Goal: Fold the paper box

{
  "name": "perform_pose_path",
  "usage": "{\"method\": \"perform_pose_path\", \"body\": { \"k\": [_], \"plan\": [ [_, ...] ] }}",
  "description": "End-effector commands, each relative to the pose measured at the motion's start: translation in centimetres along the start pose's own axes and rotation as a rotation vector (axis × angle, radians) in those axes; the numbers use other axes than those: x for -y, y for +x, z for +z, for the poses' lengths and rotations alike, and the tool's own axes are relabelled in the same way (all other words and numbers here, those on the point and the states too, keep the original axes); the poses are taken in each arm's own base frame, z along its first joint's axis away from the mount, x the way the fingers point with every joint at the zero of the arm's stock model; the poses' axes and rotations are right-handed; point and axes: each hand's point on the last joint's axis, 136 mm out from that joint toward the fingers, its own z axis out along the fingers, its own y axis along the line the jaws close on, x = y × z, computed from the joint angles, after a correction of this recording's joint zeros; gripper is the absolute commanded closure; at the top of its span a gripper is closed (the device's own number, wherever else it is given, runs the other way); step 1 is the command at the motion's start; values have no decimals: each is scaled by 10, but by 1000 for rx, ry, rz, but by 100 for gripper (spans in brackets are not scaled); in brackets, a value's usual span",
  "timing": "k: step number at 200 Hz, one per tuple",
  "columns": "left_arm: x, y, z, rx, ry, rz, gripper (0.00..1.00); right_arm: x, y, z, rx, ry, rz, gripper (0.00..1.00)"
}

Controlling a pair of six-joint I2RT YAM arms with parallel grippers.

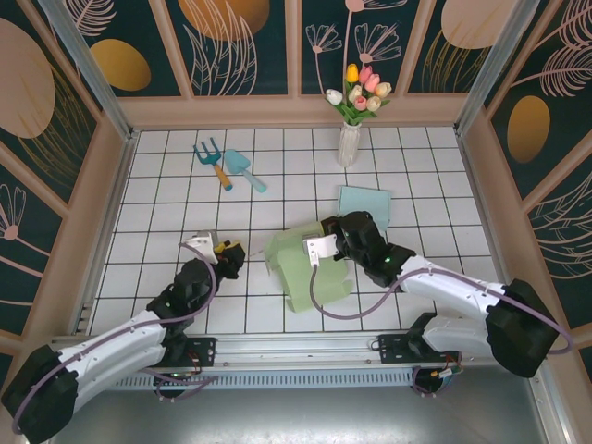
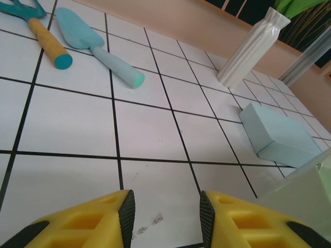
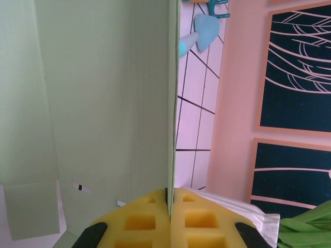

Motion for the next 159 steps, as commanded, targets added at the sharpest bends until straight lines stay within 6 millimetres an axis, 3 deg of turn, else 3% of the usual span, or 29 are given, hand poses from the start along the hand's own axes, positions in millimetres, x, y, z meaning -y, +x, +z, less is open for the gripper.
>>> {"method": "perform_pose_path", "body": {
  "k": [1,44,103,159],
  "plan": [
    [6,15,3,-38,55,7,60,10,-2,9,-2,12,6,100],
    [18,36,9,-105,141,56,60,-4,2,27,-5,-1,23,100],
    [38,64,13,-196,252,116,61,-18,16,33,-25,56,27,100],
    [52,69,17,-209,292,135,60,-19,16,34,-18,51,26,100]
  ]
}}
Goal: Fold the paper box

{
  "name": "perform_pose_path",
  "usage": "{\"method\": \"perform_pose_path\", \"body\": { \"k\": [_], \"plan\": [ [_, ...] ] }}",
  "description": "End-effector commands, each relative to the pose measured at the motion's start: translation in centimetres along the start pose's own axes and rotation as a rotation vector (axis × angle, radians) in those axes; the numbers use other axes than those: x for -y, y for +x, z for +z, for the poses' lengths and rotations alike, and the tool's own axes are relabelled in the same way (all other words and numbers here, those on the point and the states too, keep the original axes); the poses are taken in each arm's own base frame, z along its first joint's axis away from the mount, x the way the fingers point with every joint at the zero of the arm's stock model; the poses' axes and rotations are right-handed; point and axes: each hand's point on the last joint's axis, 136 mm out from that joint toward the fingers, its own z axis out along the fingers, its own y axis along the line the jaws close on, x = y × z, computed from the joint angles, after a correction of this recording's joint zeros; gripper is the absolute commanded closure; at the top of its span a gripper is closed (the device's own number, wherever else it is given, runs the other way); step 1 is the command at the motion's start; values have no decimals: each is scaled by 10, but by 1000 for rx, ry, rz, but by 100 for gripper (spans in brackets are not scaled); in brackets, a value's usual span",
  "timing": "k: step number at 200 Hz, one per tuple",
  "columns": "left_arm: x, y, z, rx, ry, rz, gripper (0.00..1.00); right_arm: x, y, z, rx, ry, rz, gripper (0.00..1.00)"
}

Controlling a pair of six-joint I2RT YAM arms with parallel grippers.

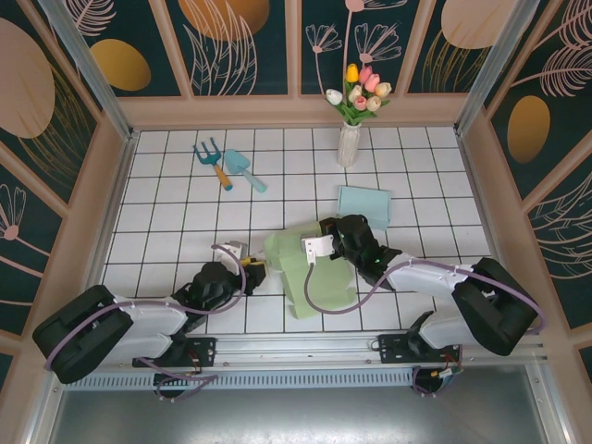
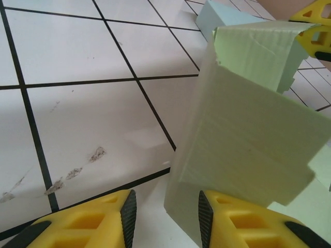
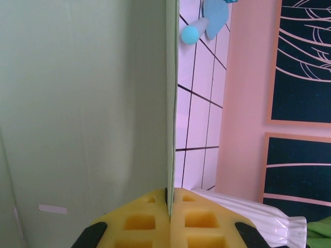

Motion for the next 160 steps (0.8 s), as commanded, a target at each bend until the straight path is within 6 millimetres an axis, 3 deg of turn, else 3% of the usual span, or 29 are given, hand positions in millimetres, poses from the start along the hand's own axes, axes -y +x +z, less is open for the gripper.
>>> {"method": "perform_pose_path", "body": {
  "k": [1,31,87,160],
  "plan": [
    [20,-14,3,45,79,27,60,1,1,1,8,15,3,100],
    [30,-13,2,38,122,38,58,-3,2,0,5,-2,8,100],
    [29,-18,-3,65,121,49,49,-5,0,-1,16,-26,14,100],
    [35,-25,9,57,120,50,45,-6,-2,-2,25,-40,22,100]
  ]
}}
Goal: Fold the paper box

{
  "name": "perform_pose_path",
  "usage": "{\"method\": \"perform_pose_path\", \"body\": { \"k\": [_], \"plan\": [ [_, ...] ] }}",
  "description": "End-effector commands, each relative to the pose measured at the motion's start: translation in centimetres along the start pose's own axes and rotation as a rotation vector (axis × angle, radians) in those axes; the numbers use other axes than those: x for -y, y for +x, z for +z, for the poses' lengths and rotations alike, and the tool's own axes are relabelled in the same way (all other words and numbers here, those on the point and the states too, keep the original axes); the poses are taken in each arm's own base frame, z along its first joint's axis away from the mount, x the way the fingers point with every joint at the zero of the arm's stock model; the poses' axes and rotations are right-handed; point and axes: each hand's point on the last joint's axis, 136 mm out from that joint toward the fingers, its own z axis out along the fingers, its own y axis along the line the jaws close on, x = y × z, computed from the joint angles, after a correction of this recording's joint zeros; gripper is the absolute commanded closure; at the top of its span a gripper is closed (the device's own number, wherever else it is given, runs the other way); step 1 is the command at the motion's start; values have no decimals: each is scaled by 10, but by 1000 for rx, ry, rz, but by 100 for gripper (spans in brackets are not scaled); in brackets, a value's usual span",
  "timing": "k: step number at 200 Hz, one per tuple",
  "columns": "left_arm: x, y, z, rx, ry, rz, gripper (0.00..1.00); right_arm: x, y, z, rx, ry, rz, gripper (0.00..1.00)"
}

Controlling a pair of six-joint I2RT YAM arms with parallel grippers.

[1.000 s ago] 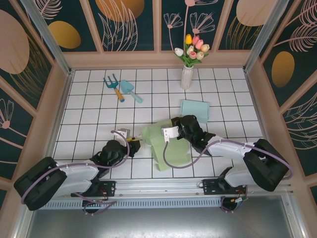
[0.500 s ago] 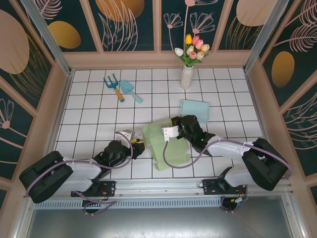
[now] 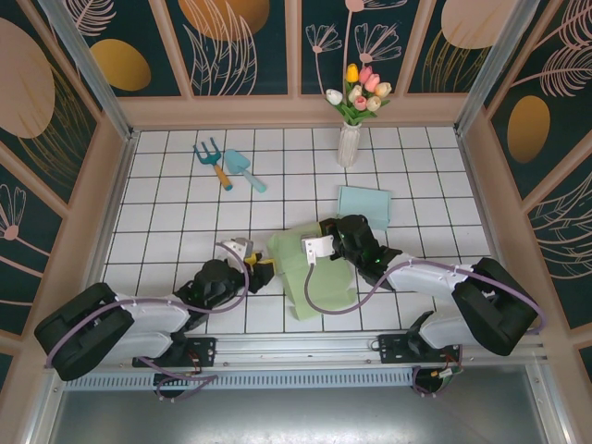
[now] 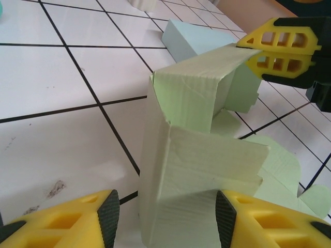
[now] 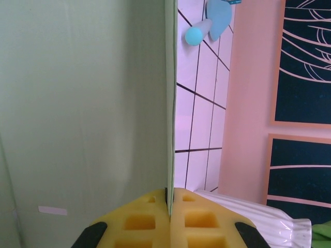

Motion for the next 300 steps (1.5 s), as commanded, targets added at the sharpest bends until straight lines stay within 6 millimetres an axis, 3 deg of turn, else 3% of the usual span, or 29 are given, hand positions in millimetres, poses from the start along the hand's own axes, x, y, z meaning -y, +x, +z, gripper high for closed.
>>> {"method": "perform_pose_path", "body": {
  "k": [1,73,118,143,214,277,300],
  "plan": [
    [9,-9,5,21,31,10,45,-1,-2,-2,19,-22,19,100],
    [14,-6,14,6,60,-20,41,-4,-1,1,13,-33,18,100],
    [-14,-7,21,20,-103,-66,41,-5,-1,1,12,-36,18,100],
    [-17,-9,21,35,-121,-94,42,-4,0,1,10,-35,17,100],
    [8,-9,32,31,-13,-95,45,-4,-2,1,15,-37,24,100],
    [46,-1,41,-1,148,-44,50,-3,2,3,-4,-28,24,100],
    [44,2,39,-12,141,-27,51,-4,3,3,-8,-29,25,100]
  ]
}}
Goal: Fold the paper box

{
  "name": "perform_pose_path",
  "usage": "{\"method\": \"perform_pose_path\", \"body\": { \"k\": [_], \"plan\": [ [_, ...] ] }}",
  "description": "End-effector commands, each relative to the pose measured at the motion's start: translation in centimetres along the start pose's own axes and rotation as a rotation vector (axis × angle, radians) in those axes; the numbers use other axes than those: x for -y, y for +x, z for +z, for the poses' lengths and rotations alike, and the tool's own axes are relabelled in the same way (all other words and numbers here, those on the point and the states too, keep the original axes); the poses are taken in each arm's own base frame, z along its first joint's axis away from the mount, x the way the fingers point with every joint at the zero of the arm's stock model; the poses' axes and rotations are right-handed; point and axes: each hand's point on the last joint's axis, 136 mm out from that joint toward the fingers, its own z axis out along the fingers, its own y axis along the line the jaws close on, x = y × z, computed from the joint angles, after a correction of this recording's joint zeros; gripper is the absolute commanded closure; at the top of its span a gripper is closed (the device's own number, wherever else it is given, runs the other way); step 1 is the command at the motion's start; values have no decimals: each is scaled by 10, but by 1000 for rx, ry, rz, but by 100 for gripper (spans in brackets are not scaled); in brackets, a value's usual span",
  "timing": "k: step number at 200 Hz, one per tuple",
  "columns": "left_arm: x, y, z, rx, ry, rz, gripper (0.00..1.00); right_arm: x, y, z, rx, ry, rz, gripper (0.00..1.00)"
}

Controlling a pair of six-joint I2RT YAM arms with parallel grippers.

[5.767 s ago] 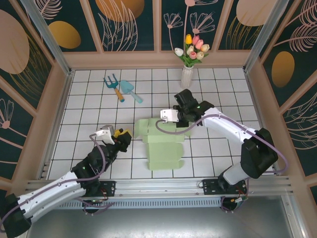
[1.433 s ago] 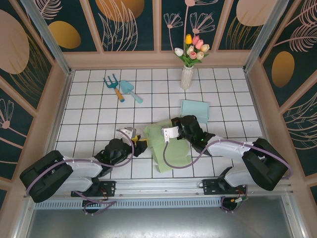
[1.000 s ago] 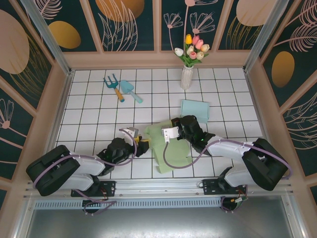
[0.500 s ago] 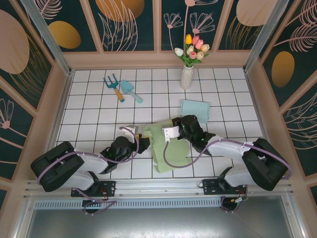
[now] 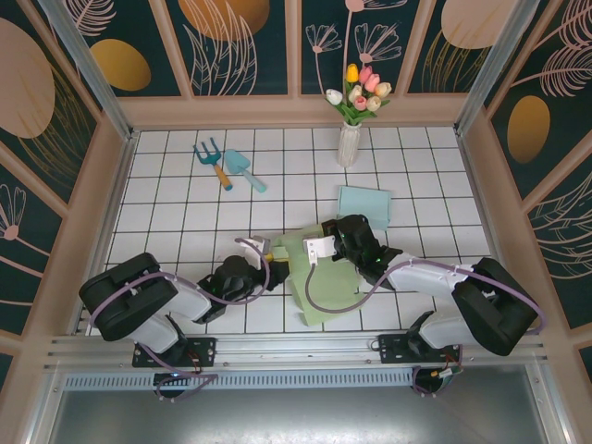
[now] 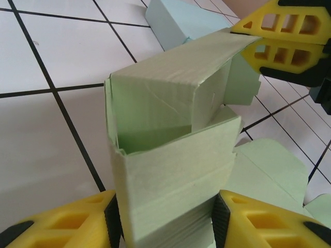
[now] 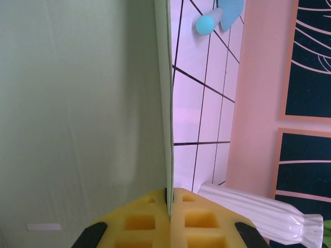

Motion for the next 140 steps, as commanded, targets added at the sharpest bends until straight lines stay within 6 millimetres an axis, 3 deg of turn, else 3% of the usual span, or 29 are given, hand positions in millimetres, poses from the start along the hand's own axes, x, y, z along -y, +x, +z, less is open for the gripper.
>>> {"method": "perform_pose_path", "body": {
  "k": [1,42,82,112,140],
  "plan": [
    [26,-15,1,45,102,40,51,2,-3,2,14,-4,21,100],
    [29,-14,-8,46,122,46,52,12,-5,0,17,55,43,100],
    [16,-18,-17,67,47,78,51,23,-7,-5,8,135,46,100],
    [-4,-25,-32,103,-68,100,50,32,-11,-11,2,207,50,100],
    [-43,-39,-57,189,-299,69,48,30,-10,-14,-17,257,32,100]
  ]
}}
